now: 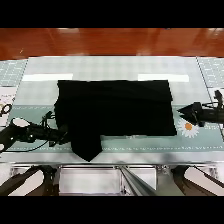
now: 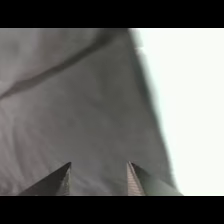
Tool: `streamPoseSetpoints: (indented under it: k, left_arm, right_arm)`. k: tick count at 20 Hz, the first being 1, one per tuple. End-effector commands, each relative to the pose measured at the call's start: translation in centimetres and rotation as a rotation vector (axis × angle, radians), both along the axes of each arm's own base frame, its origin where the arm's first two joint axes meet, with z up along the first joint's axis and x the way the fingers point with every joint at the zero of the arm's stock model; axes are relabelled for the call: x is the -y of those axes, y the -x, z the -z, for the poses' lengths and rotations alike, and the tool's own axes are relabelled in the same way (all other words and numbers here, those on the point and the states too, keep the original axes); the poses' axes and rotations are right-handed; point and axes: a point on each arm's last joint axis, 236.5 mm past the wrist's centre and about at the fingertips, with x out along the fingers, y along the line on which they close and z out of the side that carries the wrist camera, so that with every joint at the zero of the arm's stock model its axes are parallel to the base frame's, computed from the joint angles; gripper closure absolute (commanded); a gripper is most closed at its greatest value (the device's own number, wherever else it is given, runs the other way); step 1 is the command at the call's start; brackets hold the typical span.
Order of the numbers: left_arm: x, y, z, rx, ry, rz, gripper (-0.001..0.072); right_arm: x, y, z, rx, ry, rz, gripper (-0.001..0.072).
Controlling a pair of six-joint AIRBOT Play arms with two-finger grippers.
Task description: Fold the shirts.
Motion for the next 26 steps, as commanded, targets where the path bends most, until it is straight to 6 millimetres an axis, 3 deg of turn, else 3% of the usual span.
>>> streamPoseSetpoints:
  k: [1, 5, 9, 11, 14, 15, 16, 17, 19, 23, 26]
  left_arm:
    - [0.3, -1.4, -1.2, 0.04, 0.011, 0.027, 0.0687]
    - [0.3, -1.7, -1.4, 0.044, 0.01, 0.021, 0.0687]
    - [0.2, -1.9, -1.3, 0.049, 0.005, 0.017, 0.0687]
    - [0.1, -1.9, -1.3, 0.051, 0.003, 0.015, 0.0687]
    - [0.2, -1.9, -1.3, 0.051, 0.004, 0.015, 0.0687]
    - [0.1, -1.9, -1.3, 0.051, 0.003, 0.015, 0.0687]
    - [0.1, -2.0, -1.3, 0.054, 0.0, 0.014, 0.0687]
    - [0.0, -2.1, -1.3, 0.058, -0.002, 0.012, 0.0687]
    - [-0.4, -2.6, -1.6, 0.075, -0.001, 0.012, 0.0687]
    - [-1.7, -5.9, -3.8, 0.194, -0.019, 0.039, 0.0687]
    - [-3.3, -11.1, -6.5, 0.315, -0.073, -0.002, 0.0687]
  right_arm:
    - [1.8, 5.4, 2.8, -0.234, 0.029, 0.032, 0.0305]
    - [-0.6, 7.7, 4.2, -0.317, -0.03, -0.012, 0.0305]
    - [-2.6, 8.5, 5.6, -0.393, -0.071, -0.094, 0.0305]
    - [-3.8, 7.6, 6.5, -0.394, -0.081, -0.113, 0.0305]
    - [-4.4, 3.8, 7.0, -0.293, -0.06, -0.051, 0.032]
    - [-4.4, 3.1, 6.9, -0.267, -0.06, -0.045, 0.0443]
    - [-4.5, 2.8, 6.6, -0.246, -0.062, -0.057, 0.0612]
    - [-4.9, 2.8, 6.3, -0.215, -0.067, -0.094, 0.0688]
    - [-5.2, 3.2, 5.5, -0.194, -0.073, -0.143, 0.0688]
    - [-5.0, 2.2, 3.9, -0.129, -0.054, -0.178, 0.0689]
    - [-3.8, -1.6, 1.3, -0.021, -0.042, -0.138, 0.0689]
